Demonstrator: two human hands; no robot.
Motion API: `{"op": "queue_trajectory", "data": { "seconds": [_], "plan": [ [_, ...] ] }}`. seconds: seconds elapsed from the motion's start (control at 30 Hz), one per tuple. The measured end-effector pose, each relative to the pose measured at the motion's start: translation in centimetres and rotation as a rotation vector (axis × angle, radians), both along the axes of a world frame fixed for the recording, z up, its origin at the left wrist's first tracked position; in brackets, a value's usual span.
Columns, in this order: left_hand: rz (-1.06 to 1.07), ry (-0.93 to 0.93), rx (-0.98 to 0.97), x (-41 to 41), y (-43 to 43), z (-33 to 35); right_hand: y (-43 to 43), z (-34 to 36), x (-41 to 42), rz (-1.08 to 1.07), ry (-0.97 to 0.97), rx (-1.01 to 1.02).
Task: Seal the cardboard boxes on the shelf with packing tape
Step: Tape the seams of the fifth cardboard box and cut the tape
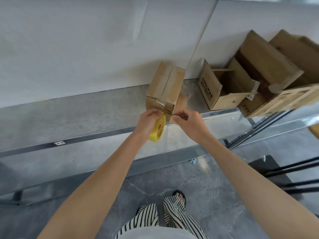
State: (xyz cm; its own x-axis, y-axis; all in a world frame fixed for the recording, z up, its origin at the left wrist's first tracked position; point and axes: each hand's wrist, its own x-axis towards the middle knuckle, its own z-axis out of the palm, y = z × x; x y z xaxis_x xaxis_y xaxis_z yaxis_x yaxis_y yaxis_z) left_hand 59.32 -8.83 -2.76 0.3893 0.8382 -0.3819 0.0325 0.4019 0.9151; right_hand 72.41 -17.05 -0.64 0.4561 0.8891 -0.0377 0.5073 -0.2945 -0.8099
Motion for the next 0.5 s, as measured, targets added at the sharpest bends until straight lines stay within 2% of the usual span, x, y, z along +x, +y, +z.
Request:
{"op": "queue_trajectory", "data": {
  "seconds": [0.5],
  "plan": [
    [-0.07, -0.001, -0.015, -0.6, 0.1, 0.5, 1.3, 0.3, -0.8, -0.002, 0.027, -0.074]
  ]
}}
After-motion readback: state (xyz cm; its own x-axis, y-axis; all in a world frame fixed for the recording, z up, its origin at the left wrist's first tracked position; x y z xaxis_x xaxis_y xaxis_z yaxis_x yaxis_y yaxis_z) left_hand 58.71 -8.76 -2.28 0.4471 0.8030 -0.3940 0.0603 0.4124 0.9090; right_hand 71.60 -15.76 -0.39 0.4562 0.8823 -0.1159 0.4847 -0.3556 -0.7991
